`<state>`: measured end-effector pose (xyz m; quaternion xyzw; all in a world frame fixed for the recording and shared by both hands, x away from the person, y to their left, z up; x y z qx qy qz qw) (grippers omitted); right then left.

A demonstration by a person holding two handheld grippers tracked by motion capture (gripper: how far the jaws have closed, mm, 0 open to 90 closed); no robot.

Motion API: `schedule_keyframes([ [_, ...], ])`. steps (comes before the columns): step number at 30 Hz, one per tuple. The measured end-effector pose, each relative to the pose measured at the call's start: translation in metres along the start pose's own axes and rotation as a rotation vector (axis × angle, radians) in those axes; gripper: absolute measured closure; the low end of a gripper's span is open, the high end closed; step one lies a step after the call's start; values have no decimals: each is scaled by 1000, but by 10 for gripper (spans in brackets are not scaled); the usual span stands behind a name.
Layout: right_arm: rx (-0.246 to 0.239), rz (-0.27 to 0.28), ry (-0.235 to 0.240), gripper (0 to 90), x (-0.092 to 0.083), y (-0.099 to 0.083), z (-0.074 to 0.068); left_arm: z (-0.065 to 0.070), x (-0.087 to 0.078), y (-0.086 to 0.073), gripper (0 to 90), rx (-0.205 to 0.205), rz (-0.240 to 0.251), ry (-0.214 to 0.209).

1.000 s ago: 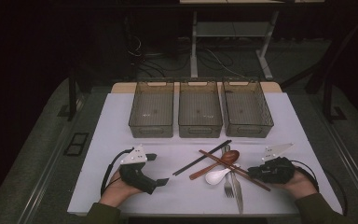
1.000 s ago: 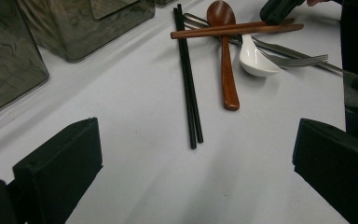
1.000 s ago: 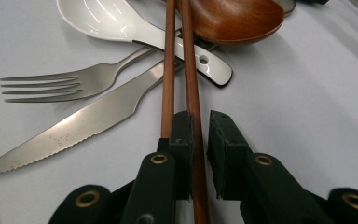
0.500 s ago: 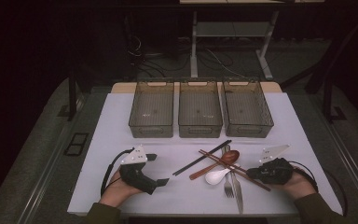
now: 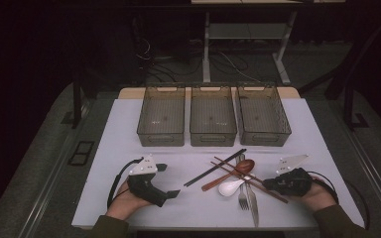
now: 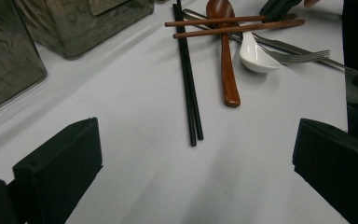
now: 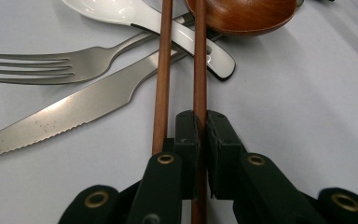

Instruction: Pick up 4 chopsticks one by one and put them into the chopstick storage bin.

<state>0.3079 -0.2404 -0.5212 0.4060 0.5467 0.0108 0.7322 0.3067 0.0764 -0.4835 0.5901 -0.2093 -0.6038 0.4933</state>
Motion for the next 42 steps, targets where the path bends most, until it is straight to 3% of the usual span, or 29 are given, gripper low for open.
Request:
schedule_keyframes([
  [13, -15, 12, -4, 836, 0, 0, 0, -1, 0, 2, 0, -3, 19, 18],
  [24, 31, 79, 11, 836, -10, 7, 4, -1, -2, -1, 0, -15, 13, 35],
  [42, 90, 101, 19, 836, -15, 14, 7, 0, 0, -4, 0, -18, 9, 24],
])
Point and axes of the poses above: each handheld gripper's, and its own axes: x roughly forward along the jaws, y roughly out of its top, z roughly to its right, the point moved 10 cm from there along x, roughly forward along the jaws, and after that the axes turned 9 degrees about -y, right-handed, at the moved point
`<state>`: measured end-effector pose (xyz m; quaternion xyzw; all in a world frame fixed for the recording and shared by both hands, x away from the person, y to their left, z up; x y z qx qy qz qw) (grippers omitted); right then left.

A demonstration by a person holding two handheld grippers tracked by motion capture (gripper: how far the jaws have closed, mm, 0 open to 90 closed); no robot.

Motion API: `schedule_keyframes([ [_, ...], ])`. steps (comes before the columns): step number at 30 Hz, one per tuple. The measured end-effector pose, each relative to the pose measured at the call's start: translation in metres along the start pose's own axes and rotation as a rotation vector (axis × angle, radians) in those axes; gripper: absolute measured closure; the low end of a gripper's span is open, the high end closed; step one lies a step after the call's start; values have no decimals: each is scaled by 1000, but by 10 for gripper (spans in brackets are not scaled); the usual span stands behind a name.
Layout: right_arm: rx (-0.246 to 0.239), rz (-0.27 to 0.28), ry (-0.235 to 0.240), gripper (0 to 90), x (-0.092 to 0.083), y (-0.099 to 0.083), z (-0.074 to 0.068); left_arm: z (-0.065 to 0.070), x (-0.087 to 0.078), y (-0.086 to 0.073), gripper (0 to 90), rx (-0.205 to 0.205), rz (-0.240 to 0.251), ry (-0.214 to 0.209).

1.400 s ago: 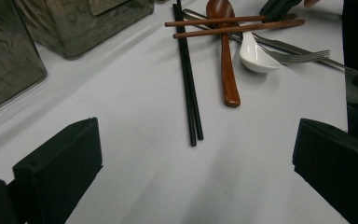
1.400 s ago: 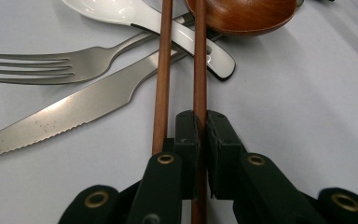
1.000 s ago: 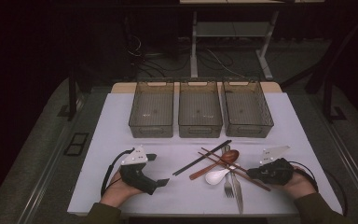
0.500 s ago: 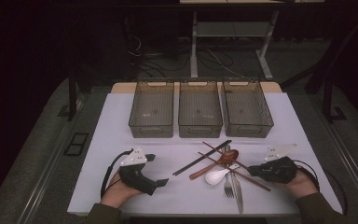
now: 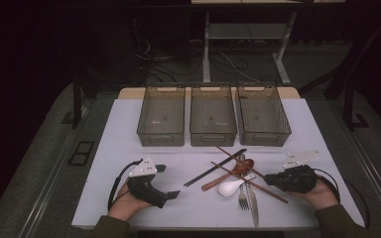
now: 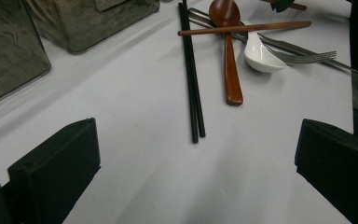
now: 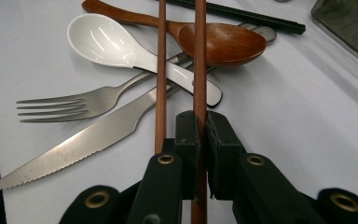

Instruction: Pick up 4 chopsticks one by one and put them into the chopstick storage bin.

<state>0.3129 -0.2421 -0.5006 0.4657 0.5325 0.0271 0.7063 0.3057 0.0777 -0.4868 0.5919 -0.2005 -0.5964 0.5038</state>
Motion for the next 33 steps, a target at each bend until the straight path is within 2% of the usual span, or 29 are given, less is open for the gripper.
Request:
schedule_keyframes([
  [5, 18, 17, 1, 836, -3, 5, 1, 0, 0, 0, 0, -12, 0, -6],
  [11, 28, 25, -6, 836, -5, 10, 1, 2, 1, 1, 0, -3, 0, -8],
  [18, 63, 38, -9, 836, -6, 20, 1, 4, 3, 1, 0, 15, -8, -11],
  [33, 80, 46, -11, 836, -2, 38, 2, 3, 2, 0, 0, 9, -4, -12],
])
Point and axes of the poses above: each handheld gripper's, and its own axes: x roughly forward along the jaws, y roughly out of its top, z roughly to its right, the point moved 10 cm from there along x, roughly forward along the jaws, and after that the axes turned 9 degrees about -y, right-handed, at the moved point
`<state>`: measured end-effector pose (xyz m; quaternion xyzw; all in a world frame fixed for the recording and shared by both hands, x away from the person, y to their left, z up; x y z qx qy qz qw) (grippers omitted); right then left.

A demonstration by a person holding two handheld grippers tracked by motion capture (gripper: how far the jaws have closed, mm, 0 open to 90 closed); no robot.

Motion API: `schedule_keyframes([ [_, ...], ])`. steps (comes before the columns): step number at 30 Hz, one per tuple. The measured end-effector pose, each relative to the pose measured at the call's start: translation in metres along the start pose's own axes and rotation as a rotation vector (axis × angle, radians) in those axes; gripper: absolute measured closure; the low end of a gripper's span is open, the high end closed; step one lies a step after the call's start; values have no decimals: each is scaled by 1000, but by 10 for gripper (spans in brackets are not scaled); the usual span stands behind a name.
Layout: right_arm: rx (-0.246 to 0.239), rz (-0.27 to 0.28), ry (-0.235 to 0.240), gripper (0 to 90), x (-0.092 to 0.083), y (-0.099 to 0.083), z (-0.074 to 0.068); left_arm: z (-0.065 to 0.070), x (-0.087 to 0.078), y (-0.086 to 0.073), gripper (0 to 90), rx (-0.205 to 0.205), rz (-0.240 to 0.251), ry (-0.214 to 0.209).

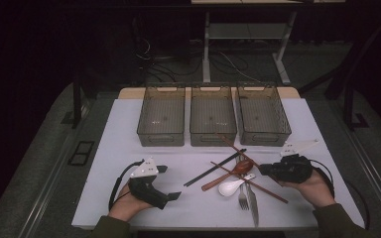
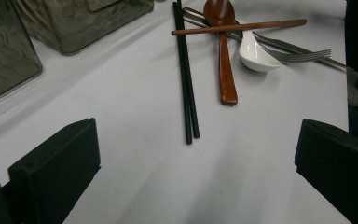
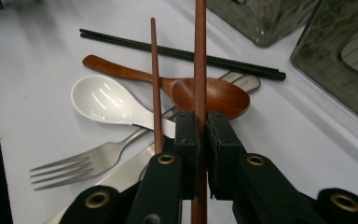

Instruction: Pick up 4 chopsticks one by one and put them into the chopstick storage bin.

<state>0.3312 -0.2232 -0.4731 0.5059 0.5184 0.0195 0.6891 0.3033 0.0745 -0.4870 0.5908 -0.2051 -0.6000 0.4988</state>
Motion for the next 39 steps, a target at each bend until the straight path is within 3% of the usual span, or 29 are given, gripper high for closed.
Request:
schedule_keyframes([
  [16, 15, 22, 1, 836, 7, 18, 3, -1, 1, -3, 0, -5, -14, 1],
  [39, 14, 54, 12, 836, 30, 58, -2, -1, 2, -3, 0, -2, -14, -6],
])
Point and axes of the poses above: each handheld gripper's, and its own axes: x roughly forward along the jaws, y roughly out of its top, z roughly to its right, the point moved 10 cm from there along x, roughly forward along the jaws, and after that the axes turned 9 degrees about -y, right-handed, at the moved point
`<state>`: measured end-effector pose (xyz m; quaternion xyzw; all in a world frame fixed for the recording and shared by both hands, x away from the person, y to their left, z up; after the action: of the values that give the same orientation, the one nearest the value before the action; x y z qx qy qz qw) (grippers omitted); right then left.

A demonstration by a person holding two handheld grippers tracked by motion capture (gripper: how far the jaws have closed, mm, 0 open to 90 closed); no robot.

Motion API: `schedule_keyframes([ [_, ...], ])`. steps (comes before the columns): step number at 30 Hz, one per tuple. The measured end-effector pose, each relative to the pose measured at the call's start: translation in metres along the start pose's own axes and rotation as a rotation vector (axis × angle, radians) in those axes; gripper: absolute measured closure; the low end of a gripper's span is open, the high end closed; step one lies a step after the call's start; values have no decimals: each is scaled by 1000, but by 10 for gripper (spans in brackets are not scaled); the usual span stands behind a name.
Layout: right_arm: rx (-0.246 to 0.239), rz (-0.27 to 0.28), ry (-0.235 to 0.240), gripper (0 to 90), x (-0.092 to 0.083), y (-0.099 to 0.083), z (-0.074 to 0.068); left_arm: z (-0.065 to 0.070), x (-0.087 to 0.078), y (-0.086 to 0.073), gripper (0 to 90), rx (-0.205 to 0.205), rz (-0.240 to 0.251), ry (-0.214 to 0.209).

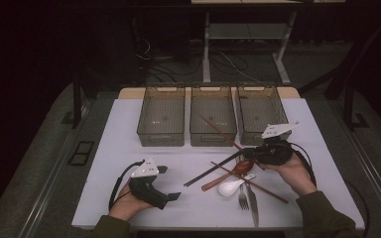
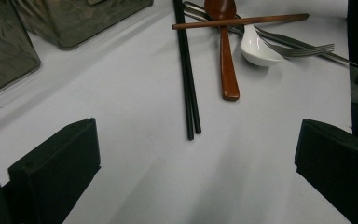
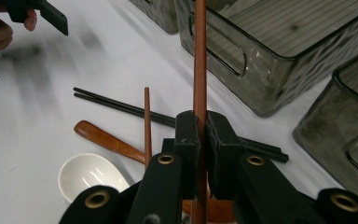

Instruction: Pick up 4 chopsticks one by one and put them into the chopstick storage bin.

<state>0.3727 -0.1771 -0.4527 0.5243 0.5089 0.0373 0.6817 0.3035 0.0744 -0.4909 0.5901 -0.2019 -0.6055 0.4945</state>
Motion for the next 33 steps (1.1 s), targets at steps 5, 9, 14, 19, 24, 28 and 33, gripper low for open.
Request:
schedule_keyframes([
  [5, -2, 2, 2, 836, 4, 5, 0, -1, 0, 0, 0, -1, 0, 0],
  [9, -6, 6, 1, 836, 8, 10, 1, -1, 0, 0, 0, -2, 1, -2],
  [14, -12, 15, 1, 836, 11, 18, 1, -1, 0, 0, 0, -7, 6, -3],
  [19, -11, 28, 1, 836, 15, 28, 0, -1, 0, 0, 0, -5, 4, -6],
  [24, -9, 36, 1, 836, 21, 37, -1, -2, 0, 0, 0, -8, 3, -1],
  [28, -14, 36, -3, 836, 23, 42, -1, -3, 0, 0, 0, -8, 2, 9],
  [33, -13, 29, -11, 836, 31, 51, 1, -3, 0, -1, 0, -7, 1, 11],
])
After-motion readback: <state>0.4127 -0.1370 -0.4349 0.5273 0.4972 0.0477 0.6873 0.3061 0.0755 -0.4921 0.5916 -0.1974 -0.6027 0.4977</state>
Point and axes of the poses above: each handheld gripper's, and its own axes: x roughly forward along the jaws, y roughly out of its top, z roughly to its right, the point moved 10 cm from there along x, roughly forward along the jaws, and after that the axes turned 9 degrees about -y, right-handed, at the moved point
